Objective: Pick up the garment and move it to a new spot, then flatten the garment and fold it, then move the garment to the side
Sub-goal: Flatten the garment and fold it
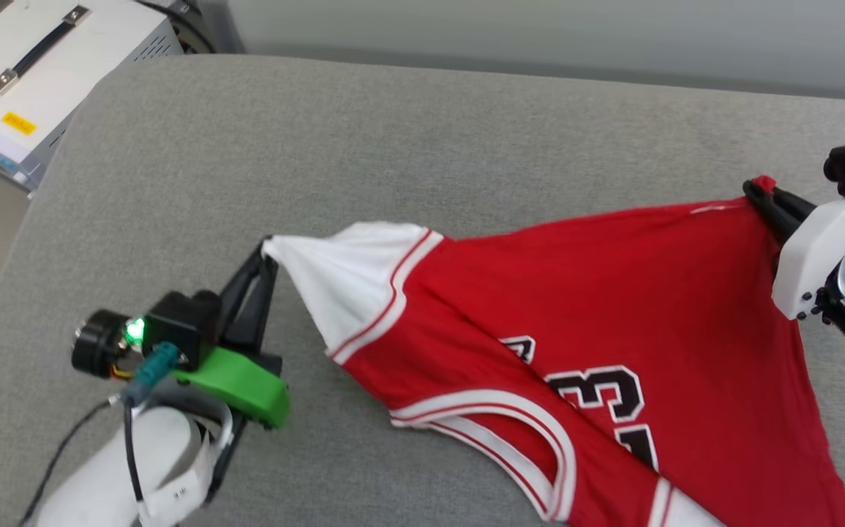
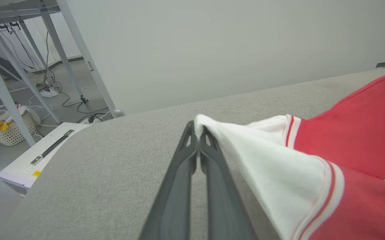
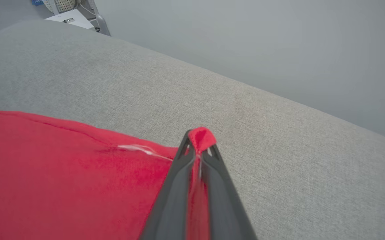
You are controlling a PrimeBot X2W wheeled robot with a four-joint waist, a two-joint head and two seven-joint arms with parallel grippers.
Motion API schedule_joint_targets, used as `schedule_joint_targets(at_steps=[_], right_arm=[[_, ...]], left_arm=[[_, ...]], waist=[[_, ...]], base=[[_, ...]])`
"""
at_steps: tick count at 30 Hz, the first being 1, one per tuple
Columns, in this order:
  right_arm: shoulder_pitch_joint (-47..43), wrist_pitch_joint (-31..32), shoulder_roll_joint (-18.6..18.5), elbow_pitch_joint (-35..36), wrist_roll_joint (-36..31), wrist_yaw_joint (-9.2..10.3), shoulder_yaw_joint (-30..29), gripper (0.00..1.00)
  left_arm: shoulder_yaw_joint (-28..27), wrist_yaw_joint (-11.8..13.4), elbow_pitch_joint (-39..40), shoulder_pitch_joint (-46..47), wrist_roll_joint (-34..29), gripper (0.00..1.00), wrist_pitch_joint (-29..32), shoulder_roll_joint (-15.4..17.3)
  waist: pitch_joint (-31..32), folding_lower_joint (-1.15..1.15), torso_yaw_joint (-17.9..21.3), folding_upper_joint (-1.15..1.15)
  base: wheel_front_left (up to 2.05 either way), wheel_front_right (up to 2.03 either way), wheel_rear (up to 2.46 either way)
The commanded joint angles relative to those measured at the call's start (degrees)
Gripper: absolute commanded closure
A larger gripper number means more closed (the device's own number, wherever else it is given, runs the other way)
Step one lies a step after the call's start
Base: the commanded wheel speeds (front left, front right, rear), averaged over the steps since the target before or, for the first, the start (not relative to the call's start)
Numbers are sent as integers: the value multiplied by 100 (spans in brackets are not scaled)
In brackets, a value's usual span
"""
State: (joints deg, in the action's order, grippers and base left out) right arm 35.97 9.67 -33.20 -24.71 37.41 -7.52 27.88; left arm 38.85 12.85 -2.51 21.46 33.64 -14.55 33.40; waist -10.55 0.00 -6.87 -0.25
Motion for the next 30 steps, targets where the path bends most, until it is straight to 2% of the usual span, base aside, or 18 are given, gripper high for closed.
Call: schedule_joint_targets(at_steps=[1, 8, 15, 23, 30], right_arm=[[-72, -92, -9, 113, -81, 3, -77, 100], [9, -82, 45, 846, -398, 3, -582, 100], [540, 200, 147, 1509, -788, 3, -1168, 100], [2116, 506, 283, 1739, -1240, 3, -1571, 100], [3997, 521, 398, 1222, -1727, 3, -1590, 100]], left_arm=[[-71, -19, 33, 242, -76, 100, 10, 79], [-239, -153, 183, 1194, -253, 100, 201, 176], [-403, -470, 185, 2579, -417, 100, 508, 176], [-598, -1001, -217, 4692, -655, 100, 781, 73], [-680, -1431, -904, 6702, -882, 100, 969, -216]], waist=[[133, 0, 156, 25], [87, 0, 371, 25], [-409, 0, 576, 25], [-1305, 0, 795, 25], [-1943, 0, 869, 25]], base=[[0, 0, 0], [0, 0, 0], [0, 0, 0], [0, 0, 0], [0, 0, 0]])
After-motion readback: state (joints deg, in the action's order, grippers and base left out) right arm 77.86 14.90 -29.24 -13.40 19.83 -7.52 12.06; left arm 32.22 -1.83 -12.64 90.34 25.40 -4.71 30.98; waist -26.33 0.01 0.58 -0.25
